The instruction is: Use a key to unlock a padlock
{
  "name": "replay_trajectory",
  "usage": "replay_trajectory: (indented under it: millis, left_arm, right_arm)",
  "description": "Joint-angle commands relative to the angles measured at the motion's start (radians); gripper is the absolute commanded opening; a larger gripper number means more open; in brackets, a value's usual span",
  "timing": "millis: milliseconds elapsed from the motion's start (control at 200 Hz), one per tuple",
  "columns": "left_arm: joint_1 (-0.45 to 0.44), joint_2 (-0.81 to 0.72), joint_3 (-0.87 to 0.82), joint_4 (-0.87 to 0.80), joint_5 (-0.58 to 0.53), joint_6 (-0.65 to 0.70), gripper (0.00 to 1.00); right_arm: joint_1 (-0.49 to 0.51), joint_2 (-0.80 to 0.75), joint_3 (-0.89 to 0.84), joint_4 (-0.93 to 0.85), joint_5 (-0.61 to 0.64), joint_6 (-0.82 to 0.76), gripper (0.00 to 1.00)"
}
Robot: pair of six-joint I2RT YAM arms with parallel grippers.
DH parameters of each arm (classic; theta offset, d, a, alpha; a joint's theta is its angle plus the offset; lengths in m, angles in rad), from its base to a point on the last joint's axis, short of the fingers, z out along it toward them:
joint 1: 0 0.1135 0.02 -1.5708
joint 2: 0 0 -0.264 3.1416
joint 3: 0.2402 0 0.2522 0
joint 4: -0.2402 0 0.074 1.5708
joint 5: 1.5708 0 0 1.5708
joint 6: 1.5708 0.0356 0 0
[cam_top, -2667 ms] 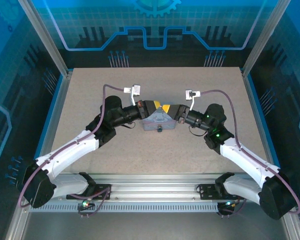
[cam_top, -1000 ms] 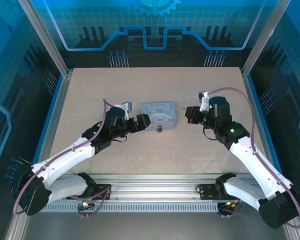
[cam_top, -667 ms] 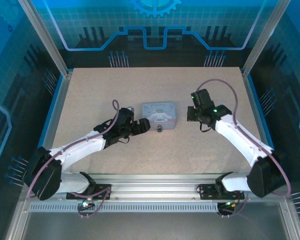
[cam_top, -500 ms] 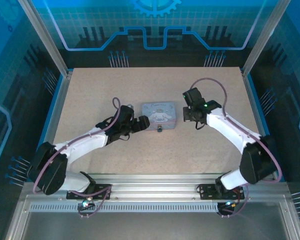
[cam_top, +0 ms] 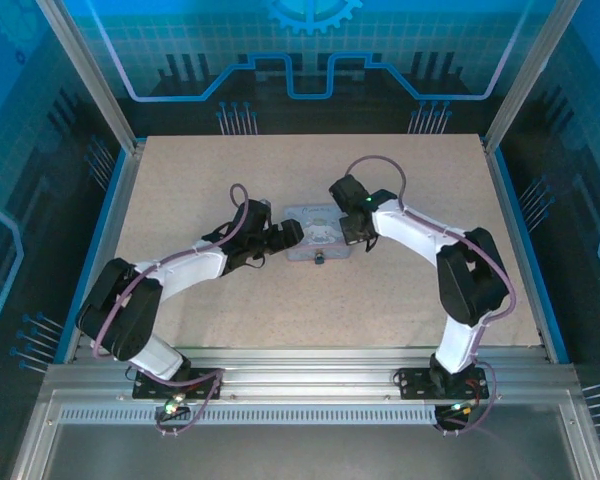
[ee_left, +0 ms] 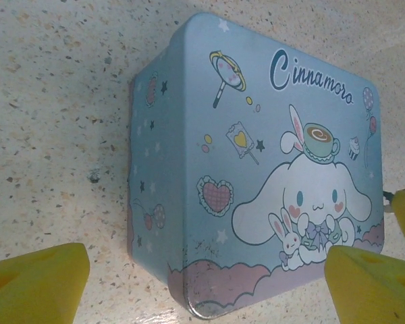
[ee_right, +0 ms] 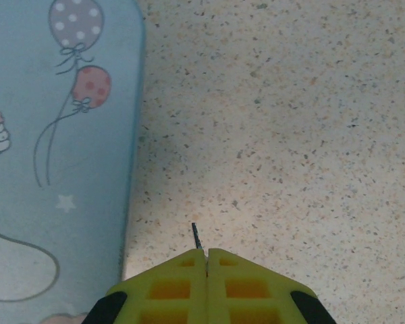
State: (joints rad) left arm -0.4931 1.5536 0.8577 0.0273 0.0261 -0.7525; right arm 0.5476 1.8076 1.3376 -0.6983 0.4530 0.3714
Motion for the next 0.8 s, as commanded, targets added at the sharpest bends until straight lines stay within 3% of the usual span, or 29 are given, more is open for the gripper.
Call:
replay_trajectory:
  millis: [0, 235, 425, 580, 796]
  left_arm:
    - [0.018, 0.019, 0.024, 0.053, 0.041, 0.009, 0.91]
    - [0.047, 0.006, 0.003, 0.076, 0.058, -0.004, 0.91]
    - [0.048, -0.11, -0.091, 0.092, 0.042, -0.021, 0.91]
    - [0.048, -0.238, -0.196, 0.099, 0.049, -0.034, 0.91]
    - [0.03, -0.338, -0.343, 0.192, 0.139, -0.053, 0.93]
  right_arm:
    - [0.027, 0.024, 0.027, -0.025, -0.008, -0.01, 0.0]
    - [0.06, -0.007, -0.015, 0.005, -0.083, 0.027, 0.0]
    - [0.084, -0.053, -0.052, 0.021, -0.115, 0.045, 0.0]
    - [0.068, -0.084, -0.038, -0.003, -0.073, 0.027, 0.0]
    - [0.019, -0.07, 0.073, -0.043, -0.029, -0.036, 0.0]
